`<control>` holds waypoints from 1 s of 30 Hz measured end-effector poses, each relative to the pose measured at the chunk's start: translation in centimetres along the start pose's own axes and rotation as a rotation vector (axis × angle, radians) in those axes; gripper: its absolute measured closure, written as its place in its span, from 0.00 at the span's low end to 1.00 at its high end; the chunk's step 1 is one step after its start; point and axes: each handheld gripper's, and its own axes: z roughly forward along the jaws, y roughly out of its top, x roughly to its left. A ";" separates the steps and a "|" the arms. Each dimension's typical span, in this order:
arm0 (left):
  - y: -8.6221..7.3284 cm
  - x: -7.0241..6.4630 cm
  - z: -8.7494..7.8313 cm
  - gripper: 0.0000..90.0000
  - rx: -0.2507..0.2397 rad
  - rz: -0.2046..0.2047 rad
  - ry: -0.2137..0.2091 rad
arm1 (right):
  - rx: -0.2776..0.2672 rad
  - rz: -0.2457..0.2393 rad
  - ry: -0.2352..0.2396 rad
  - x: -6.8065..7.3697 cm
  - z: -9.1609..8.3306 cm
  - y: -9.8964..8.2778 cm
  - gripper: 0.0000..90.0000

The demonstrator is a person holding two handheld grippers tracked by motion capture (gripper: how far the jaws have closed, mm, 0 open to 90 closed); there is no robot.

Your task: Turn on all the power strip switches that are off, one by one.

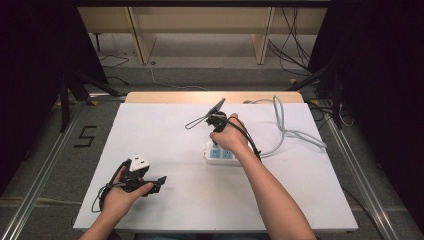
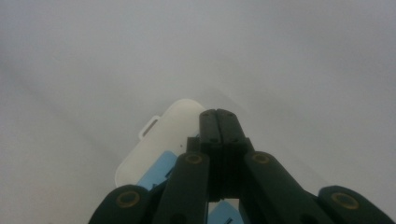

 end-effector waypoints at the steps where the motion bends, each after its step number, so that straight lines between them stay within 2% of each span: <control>1: 0.0 0.0 0.0 0.27 -0.001 -0.001 0.000 | 0.002 -0.001 -0.001 0.0 0.0 0.0 1.00; 19: 0.0 0.0 0.0 0.27 0.007 0.008 -0.001 | 0.017 -0.010 -0.013 0.2 0.1 0.3 1.00; 30: 0.0 0.0 0.0 0.27 0.005 0.007 0.001 | 0.022 0.001 -0.012 0.2 0.3 0.4 1.00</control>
